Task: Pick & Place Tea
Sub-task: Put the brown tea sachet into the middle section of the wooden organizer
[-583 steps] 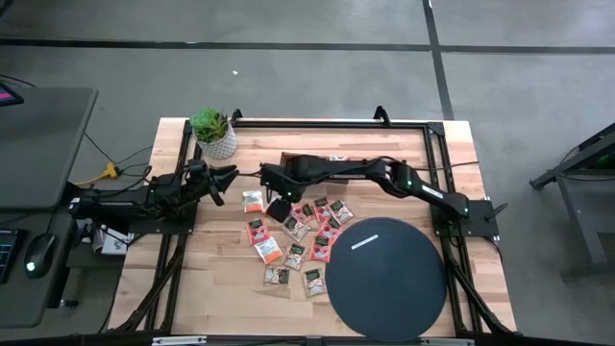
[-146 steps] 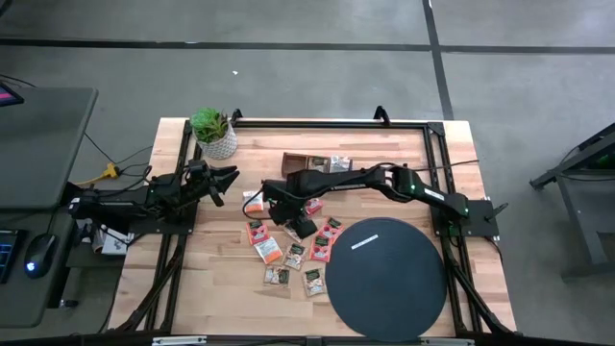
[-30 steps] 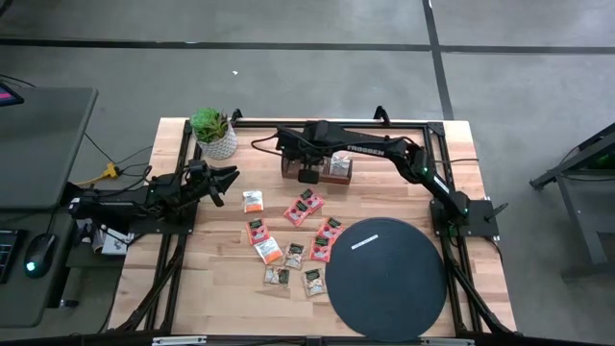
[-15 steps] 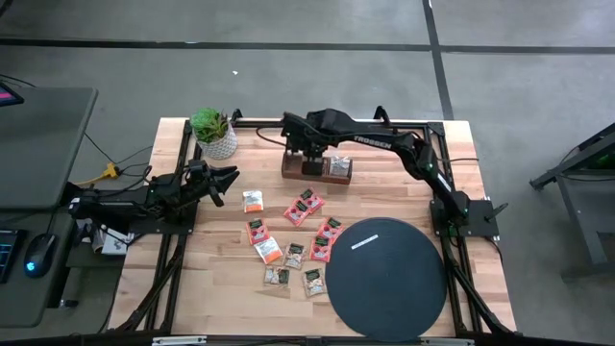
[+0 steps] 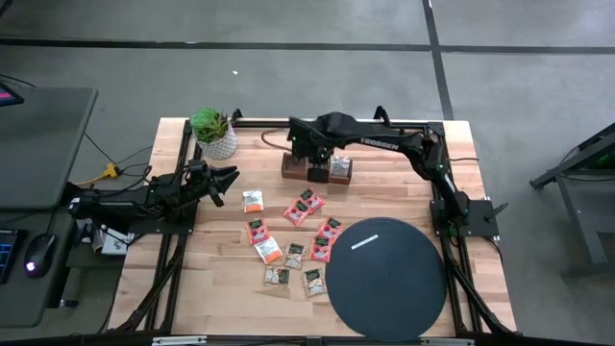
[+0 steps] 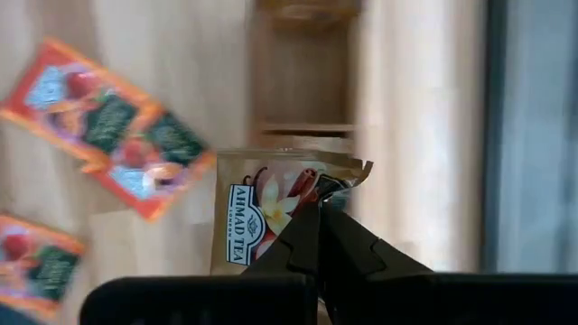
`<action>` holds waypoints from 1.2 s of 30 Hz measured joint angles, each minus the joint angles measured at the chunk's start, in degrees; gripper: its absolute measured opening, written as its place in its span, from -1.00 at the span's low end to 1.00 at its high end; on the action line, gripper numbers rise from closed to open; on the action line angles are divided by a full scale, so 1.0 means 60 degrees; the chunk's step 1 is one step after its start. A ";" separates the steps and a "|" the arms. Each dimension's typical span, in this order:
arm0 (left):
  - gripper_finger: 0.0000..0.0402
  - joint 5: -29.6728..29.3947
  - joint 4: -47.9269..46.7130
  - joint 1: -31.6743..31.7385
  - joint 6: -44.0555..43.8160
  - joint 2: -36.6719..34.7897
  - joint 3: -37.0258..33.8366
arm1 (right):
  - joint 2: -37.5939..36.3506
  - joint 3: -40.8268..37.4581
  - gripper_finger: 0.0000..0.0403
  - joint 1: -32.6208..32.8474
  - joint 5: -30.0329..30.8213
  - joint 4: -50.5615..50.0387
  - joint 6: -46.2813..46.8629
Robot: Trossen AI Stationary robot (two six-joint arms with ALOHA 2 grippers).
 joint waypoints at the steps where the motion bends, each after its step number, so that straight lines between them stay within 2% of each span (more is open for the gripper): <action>1: -0.38 0.0000 0.0000 -0.0002 -0.0001 -0.0001 0.0000 | -0.0233 -0.0629 -1.00 0.0087 -0.0086 0.0483 0.0135; 6: -0.38 0.0004 0.0000 0.0000 0.0001 0.0003 0.0002 | -0.1658 -0.3609 -1.00 0.0293 0.1025 0.3046 0.0558; 11: -0.38 -0.0007 0.0000 -0.0002 -0.0001 0.0001 0.0000 | -0.2080 -0.5056 -1.00 0.0273 0.2559 0.4363 0.0542; 20: -0.38 0.0000 -0.0002 -0.0004 -0.0003 -0.0001 0.0001 | -0.2018 -0.5855 -1.00 0.0309 0.3366 0.5896 -0.0139; 31: -0.38 0.0004 0.0000 -0.0004 -0.0001 0.0001 0.0000 | -0.1634 -0.5982 -1.00 0.0306 0.3302 0.6456 -0.0707; 36: -0.38 0.0005 0.0000 -0.0001 -0.0003 -0.0001 0.0000 | -0.1562 -0.5983 -0.94 0.0306 0.3349 0.6454 -0.0717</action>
